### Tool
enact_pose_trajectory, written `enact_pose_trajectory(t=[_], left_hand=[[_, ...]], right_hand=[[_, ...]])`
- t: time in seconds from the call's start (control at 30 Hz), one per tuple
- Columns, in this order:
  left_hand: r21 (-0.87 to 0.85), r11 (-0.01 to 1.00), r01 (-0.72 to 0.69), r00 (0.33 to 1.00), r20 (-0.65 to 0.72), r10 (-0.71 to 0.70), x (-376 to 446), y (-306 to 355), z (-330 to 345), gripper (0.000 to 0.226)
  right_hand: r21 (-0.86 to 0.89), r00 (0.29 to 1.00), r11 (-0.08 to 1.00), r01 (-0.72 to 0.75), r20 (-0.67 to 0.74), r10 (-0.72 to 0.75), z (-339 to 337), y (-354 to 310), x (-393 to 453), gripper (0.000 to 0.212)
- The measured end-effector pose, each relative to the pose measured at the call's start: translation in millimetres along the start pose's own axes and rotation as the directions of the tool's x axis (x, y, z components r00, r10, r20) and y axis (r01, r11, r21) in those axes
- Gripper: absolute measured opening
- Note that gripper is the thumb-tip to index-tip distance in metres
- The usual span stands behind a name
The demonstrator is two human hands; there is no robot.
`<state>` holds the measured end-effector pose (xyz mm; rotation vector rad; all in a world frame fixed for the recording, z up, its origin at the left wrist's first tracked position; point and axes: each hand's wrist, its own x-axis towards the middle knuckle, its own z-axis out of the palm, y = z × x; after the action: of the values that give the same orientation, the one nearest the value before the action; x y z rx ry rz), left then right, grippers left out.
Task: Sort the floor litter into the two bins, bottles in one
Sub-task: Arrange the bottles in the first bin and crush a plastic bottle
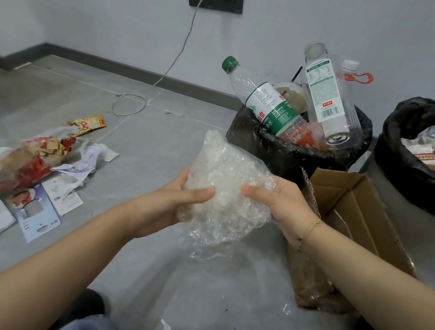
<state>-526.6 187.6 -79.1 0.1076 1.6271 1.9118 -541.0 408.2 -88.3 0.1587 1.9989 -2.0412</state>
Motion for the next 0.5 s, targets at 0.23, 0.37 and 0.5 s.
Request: enact_pose_trajectory(t=[0.23,0.37,0.5], left_hand=[[0.040,0.999,-0.015,0.953,-0.302,0.026,6,-4,10,0.039],[-0.004,1.000,0.007,0.931,-0.365,-0.008,10,-6,9,0.040],[-0.112,0.994,0.007,0.927,-0.372,-0.049,13,-4,11,0.036]], right_hand=[[-0.234,0.965,0.940,0.247,-0.023,-0.260,0,-6,-3,0.031],[-0.237,0.887,0.860,0.451,0.009,-0.462,6,-9,-6,0.032],[-0.372,0.786,0.701,0.608,0.158,-0.598,7,-12,-10,0.043]])
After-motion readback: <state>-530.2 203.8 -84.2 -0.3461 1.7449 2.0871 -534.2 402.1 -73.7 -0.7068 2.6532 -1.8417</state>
